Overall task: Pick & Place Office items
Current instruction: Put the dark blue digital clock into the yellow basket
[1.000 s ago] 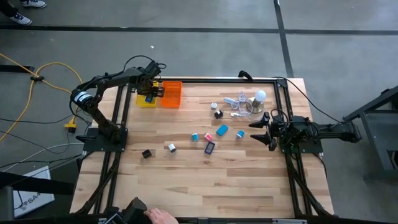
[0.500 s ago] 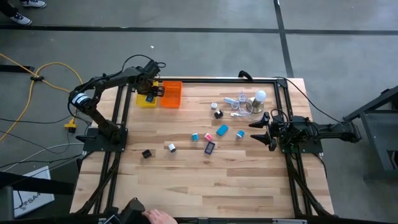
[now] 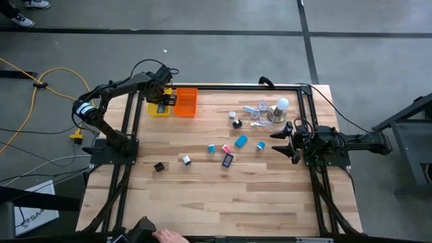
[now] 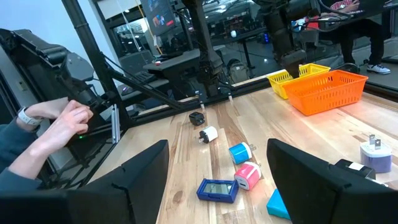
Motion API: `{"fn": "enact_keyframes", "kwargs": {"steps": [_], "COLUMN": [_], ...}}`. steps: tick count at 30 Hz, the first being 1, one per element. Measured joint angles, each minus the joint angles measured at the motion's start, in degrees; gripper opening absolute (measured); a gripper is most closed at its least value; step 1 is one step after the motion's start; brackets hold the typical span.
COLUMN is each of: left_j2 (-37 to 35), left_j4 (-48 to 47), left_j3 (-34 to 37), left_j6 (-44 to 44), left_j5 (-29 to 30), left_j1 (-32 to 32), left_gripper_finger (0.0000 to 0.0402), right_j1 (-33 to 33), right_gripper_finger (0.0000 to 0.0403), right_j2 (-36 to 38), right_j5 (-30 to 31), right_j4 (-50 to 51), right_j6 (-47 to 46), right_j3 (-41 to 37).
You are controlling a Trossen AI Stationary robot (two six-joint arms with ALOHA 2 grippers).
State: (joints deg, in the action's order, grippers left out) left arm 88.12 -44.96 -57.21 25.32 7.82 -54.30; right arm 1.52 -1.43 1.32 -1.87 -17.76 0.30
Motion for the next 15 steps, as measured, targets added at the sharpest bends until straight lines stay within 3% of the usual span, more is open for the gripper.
{"fn": "enact_keyframes", "kwargs": {"steps": [6,15], "left_j2": [0.0,0.0], "left_j4": [-0.01,-0.01], "left_j3": [0.0,0.0], "left_j6": [-0.02,-0.02], "left_j5": [0.0,-0.03], "left_j1": [0.0,0.0], "left_gripper_finger": [0.0231,0.0234], "right_j1": [-0.01,0.0], "right_gripper_finger": [0.0259,0.0259], "right_j2": [-0.01,-0.01], "right_j5": [0.01,0.02], "right_j4": [-0.02,-0.02], "right_j6": [0.0,-0.01], "right_j3": [0.0,0.01]}}
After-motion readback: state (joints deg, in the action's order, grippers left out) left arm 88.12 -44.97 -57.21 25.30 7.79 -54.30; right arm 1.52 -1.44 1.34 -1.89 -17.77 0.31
